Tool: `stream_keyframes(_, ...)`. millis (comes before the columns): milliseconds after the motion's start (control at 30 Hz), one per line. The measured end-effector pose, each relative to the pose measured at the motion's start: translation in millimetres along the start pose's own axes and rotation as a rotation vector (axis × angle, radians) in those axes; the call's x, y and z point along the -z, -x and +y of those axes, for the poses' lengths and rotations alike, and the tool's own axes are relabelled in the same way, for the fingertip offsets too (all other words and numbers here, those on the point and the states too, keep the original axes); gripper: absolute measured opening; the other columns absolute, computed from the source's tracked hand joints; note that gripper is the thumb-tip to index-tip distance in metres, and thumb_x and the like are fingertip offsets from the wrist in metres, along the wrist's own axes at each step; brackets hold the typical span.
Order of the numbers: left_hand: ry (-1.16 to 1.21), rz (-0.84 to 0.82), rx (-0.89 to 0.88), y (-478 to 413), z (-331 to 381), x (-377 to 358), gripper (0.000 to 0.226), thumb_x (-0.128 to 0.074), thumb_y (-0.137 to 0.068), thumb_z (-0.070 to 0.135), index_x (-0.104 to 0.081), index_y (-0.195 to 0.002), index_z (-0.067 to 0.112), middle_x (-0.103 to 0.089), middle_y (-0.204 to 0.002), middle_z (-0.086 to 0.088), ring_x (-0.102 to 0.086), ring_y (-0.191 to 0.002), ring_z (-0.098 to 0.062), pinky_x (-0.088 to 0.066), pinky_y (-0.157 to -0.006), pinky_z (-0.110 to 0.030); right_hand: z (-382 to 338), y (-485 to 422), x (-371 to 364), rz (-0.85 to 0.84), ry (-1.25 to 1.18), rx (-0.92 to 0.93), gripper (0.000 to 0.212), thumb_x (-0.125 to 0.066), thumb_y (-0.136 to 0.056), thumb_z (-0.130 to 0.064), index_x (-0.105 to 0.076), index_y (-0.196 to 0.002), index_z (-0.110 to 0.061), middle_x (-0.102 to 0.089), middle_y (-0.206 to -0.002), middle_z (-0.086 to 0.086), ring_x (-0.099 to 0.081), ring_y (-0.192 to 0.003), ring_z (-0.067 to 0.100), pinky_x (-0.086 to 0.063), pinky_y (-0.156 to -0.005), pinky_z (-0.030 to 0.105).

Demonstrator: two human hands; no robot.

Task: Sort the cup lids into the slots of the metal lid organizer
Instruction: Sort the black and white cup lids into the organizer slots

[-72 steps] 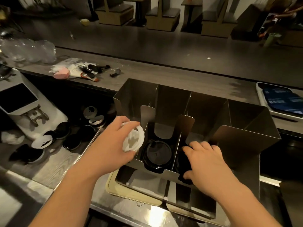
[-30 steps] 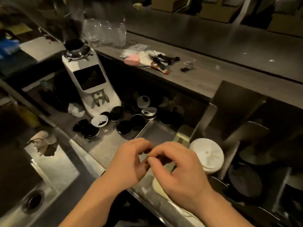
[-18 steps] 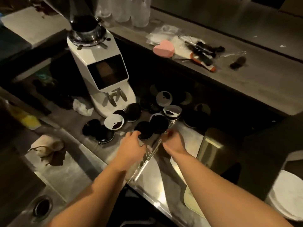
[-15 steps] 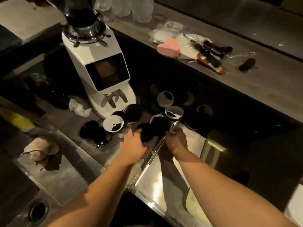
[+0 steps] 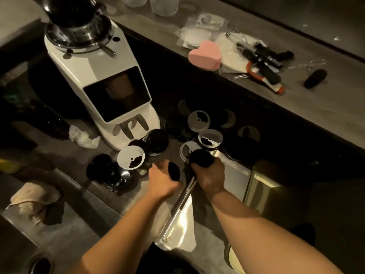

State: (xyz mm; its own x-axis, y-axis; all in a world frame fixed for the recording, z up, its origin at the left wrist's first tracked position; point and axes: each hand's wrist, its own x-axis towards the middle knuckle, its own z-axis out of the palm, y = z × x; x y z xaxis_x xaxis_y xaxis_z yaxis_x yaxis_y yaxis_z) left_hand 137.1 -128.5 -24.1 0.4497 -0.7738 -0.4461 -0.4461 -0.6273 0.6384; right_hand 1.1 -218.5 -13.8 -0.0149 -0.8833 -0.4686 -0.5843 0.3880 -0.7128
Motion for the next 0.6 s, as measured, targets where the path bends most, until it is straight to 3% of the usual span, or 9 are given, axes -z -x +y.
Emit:
stream_keyframes(100,0.780,-0.091,0.184,30,16,31,0.070,-0.083,-0.058,0.025,-0.053,-0.121,0.024,-0.059,-0.114,-0.012,-0.063,-0.101,-0.031,-0.059,-0.078,-0.044,-12,43,20,-0.100,-0.533,-0.107,0.044,-0.082,-0.070,-0.033,-0.071,-0.107,-0.015,-0.077,-0.096,0.006,-0.074,-0.092,0.024,-0.058,-0.087,0.038)
stream_keyframes(133,1.055,-0.208,0.229,41,21,42,0.078,-0.084,-0.058,0.019,-0.051,-0.128,0.015,-0.060,-0.117,-0.015,-0.062,-0.101,-0.031,-0.058,-0.077,-0.043,-17,58,27,-0.112,-0.612,-0.089,0.038,-0.083,-0.074,-0.025,-0.069,-0.109,-0.017,-0.077,-0.097,0.006,-0.073,-0.093,0.024,-0.058,-0.090,0.039)
stream_keyframes(200,1.407,-0.425,0.186,62,33,62,0.082,-0.086,-0.061,0.026,-0.051,-0.132,0.004,-0.058,-0.119,-0.020,-0.059,-0.102,-0.032,-0.050,-0.084,-0.044,-33,90,46,-0.114,-0.619,0.018,0.050,-0.085,-0.075,-0.016,-0.061,-0.118,-0.024,-0.073,-0.106,-0.002,-0.070,-0.101,0.017,-0.056,-0.090,0.034)
stream_keyframes(300,1.502,-0.504,-0.019,96,70,81,0.062,-0.079,-0.072,0.039,-0.066,-0.120,0.004,-0.063,-0.121,-0.020,-0.059,-0.110,-0.034,-0.037,-0.099,-0.049,-62,131,89,-0.197,-0.616,0.180,0.063,-0.082,-0.076,-0.006,-0.053,-0.128,-0.027,-0.066,-0.114,-0.007,-0.066,-0.099,0.000,-0.056,-0.075,0.017)
stream_keyframes(433,1.543,-0.484,-0.233,144,120,87,0.061,-0.082,-0.068,0.040,-0.071,-0.121,0.010,-0.067,-0.124,-0.019,-0.063,-0.115,-0.036,-0.048,-0.099,-0.049,-84,176,154,-0.292,-0.499,0.438,0.071,-0.087,-0.071,-0.010,-0.049,-0.127,-0.033,-0.066,-0.111,-0.020,-0.065,-0.104,-0.001,-0.054,-0.083,0.017)
stream_keyframes(500,1.581,-0.631,-0.347,172,144,85,0.054,-0.067,-0.088,0.032,-0.060,-0.134,0.005,-0.061,-0.133,-0.023,-0.057,-0.125,-0.038,-0.047,-0.103,-0.048,-87,196,186,-0.308,-0.414,0.535,0.074,-0.089,-0.067,-0.016,-0.048,-0.123,-0.040,-0.060,-0.111,-0.031,-0.062,-0.105,-0.004,-0.052,-0.083,0.013)
stream_keyframes(600,1.593,-0.689,-0.345,213,170,74,0.051,-0.033,-0.107,0.020,-0.029,-0.149,-0.008,-0.037,-0.149,-0.037,-0.035,-0.140,-0.050,-0.027,-0.115,-0.057,-77,225,232,-0.303,-0.331,0.626,0.076,-0.091,-0.059,-0.026,-0.048,-0.117,-0.048,-0.057,-0.110,-0.035,-0.057,-0.106,-0.011,-0.048,-0.078,0.006)
